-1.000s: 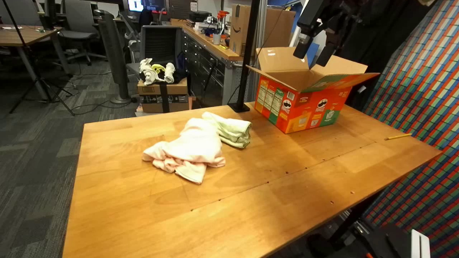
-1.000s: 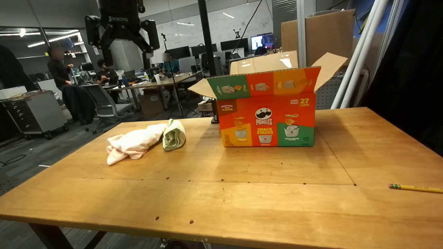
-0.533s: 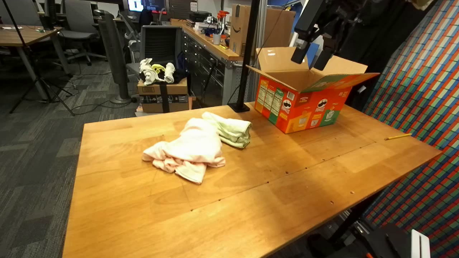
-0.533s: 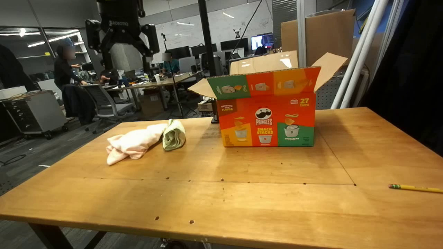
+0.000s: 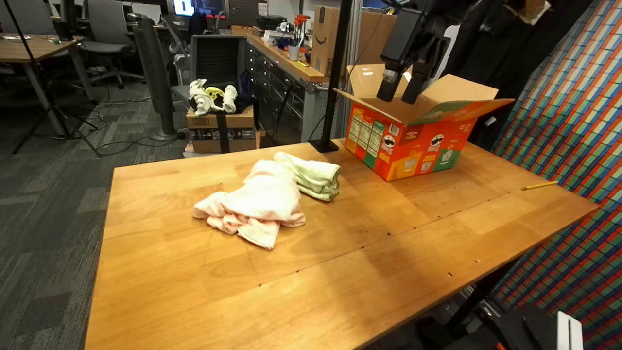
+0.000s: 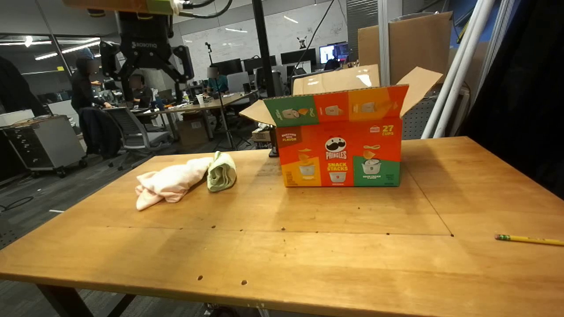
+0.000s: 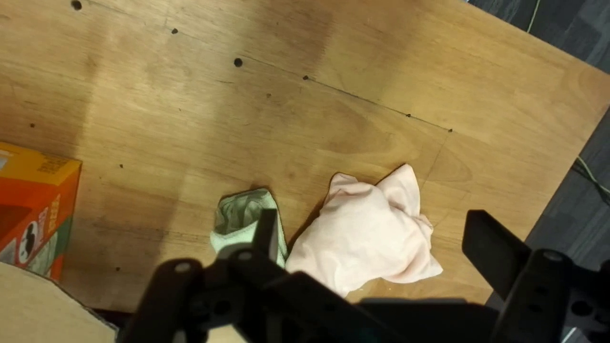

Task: Pick up the clothes from the table and put them in the box.

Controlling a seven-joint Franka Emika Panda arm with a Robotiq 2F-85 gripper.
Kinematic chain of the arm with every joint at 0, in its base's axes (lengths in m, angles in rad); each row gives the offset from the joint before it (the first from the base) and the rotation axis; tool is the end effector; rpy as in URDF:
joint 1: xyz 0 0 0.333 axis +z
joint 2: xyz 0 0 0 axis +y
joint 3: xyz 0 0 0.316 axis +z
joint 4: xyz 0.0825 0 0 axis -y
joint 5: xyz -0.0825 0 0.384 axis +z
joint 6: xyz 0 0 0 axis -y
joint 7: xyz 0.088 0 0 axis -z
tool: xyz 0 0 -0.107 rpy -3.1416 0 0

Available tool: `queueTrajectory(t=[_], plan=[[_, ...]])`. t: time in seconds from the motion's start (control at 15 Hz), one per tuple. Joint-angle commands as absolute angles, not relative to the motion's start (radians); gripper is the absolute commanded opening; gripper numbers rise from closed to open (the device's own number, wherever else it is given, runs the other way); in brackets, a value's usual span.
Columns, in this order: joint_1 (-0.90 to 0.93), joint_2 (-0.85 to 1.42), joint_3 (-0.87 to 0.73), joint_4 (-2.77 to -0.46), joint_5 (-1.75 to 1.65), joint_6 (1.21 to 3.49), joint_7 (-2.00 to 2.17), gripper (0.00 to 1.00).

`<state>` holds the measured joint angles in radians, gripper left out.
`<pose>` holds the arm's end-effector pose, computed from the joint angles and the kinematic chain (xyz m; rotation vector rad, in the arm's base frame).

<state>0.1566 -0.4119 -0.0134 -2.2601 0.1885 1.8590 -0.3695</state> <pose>0.4241 0.0753 0.5251 -2.8790 -0.6757 -0.0467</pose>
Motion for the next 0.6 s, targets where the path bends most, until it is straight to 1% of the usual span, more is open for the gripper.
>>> queueTrajectory(t=[0.0, 0.53], plan=[[0.175, -0.395, -0.013, -2.247, 0.209, 1.913, -0.46, 1.0], [0.209, -0.326, -0.011, -2.235, 0.266, 2.075, -0.555, 1.0]])
